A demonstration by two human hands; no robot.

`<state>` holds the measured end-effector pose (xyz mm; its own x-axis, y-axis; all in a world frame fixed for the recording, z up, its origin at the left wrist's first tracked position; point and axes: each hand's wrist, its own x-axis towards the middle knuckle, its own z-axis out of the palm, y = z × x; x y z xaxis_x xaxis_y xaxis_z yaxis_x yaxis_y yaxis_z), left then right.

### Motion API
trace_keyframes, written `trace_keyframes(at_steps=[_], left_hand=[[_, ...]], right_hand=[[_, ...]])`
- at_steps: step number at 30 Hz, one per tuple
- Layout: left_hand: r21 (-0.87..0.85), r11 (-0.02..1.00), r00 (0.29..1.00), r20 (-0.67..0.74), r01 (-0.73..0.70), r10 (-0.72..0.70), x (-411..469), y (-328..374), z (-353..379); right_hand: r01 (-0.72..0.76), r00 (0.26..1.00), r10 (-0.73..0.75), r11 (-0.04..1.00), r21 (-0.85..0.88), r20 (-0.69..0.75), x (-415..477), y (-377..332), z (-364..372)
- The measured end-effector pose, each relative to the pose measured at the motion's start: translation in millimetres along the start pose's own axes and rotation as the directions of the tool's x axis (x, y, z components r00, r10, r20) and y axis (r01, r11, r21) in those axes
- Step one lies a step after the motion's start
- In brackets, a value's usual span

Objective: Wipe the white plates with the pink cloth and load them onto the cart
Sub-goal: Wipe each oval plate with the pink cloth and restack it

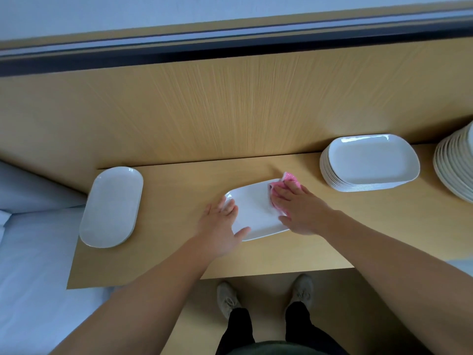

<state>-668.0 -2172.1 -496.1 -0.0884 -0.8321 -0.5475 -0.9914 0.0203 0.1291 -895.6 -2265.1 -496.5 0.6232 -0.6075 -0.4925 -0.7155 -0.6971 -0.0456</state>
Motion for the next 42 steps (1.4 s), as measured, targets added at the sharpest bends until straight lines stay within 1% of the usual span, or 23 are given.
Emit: trace_keyframes(at_steps=[2, 4, 6, 12, 17, 21, 24, 27, 29, 30, 32, 34, 35, 36, 38, 39, 42], left_hand=[[0.055, 0.998, 0.999, 0.026, -0.027, 0.025, -1.3, -1.8, -0.3], [0.089, 0.996, 0.999, 0.027, -0.032, 0.03, -0.7, -3.6, -0.2], [0.087, 0.996, 0.999, 0.034, -0.032, 0.029, 0.2, -2.9, -1.0], [0.118, 0.993, 0.999, 0.051, -0.018, 0.012, 0.3, -0.3, -0.2], [0.111, 0.994, 0.999, 0.042, -0.01, 0.005, -2.4, 3.2, -1.1], [0.118, 0.993, 0.999, 0.033, -0.005, 0.001, -3.2, 4.9, -2.2], [0.127, 0.992, 1.0, 0.02, -0.001, -0.002, -3.1, 5.9, -1.6], [0.118, 0.993, 1.0, 0.018, 0.018, -0.02, -3.6, 8.1, -0.5], [0.121, 0.992, 1.0, 0.014, 0.025, -0.026, -3.7, 8.9, -0.3], [0.126, 0.992, 0.999, 0.012, 0.027, -0.029, -3.9, 9.0, 0.0], [0.132, 0.991, 0.999, 0.011, 0.035, -0.037, -3.7, 9.4, 0.6], [0.141, 0.989, 0.999, 0.014, 0.043, -0.045, -4.5, 11.0, -0.2], [0.152, 0.987, 0.999, 0.014, 0.044, -0.046, -4.8, 11.5, -0.9], [0.156, 0.987, 0.999, 0.009, 0.04, -0.042, -4.6, 11.3, -0.8], [0.14, 0.99, 1.0, 0.0, 0.025, -0.026, -6.5, 11.1, 0.0], [0.131, 0.991, 1.0, -0.008, 0.014, -0.013, -9.5, 10.9, -0.1], [0.129, 0.991, 0.998, -0.044, -0.047, 0.053, -21.7, 8.3, 4.6]], right_hand=[[0.028, 0.998, -0.027, 0.999, -0.017, 0.064, -3.9, -1.2, -2.0], [0.049, 0.997, -0.046, 0.998, -0.042, 0.067, -9.4, -1.8, 0.2], [0.051, 0.997, -0.048, 0.997, -0.054, 0.053, -13.9, -3.8, 2.8], [0.024, 0.997, -0.021, 0.999, -0.044, 0.073, -28.6, -13.3, 15.3], [-0.014, 0.992, 0.013, 1.0, 0.014, 0.124, -38.5, -22.0, 18.1], [-0.005, 0.992, 0.001, 1.0, 0.031, 0.124, -41.0, -22.6, 27.9], [0.047, 0.991, -0.042, 0.998, -0.04, 0.127, -39.6, -20.4, 35.8], [0.09, 0.994, -0.082, 0.988, -0.125, 0.069, -38.4, -21.4, 31.8], [0.068, 0.995, -0.055, 0.984, -0.166, 0.08, -36.9, -25.3, 21.0], [0.051, 0.993, -0.033, 0.984, -0.171, 0.11, -34.8, -27.4, 15.4], [0.039, 0.986, -0.016, 0.99, -0.136, 0.168, -31.6, -28.2, 5.7], [-0.008, 0.979, 0.004, 1.0, 0.02, 0.206, -33.9, -21.5, 3.1], [-0.002, 0.99, -0.013, 0.995, 0.101, 0.142, -37.6, -17.0, 5.9], [0.048, 0.999, -0.05, 0.987, 0.153, 0.014, -41.7, -11.4, 10.3], [0.131, 0.973, -0.087, 0.971, 0.2, -0.212, -49.1, 2.2, 21.6], [0.168, 0.954, -0.107, 0.965, 0.201, -0.279, -52.0, 7.7, 23.7], [0.194, 0.925, -0.121, 0.966, 0.173, -0.359, -55.5, 13.8, 17.8]])
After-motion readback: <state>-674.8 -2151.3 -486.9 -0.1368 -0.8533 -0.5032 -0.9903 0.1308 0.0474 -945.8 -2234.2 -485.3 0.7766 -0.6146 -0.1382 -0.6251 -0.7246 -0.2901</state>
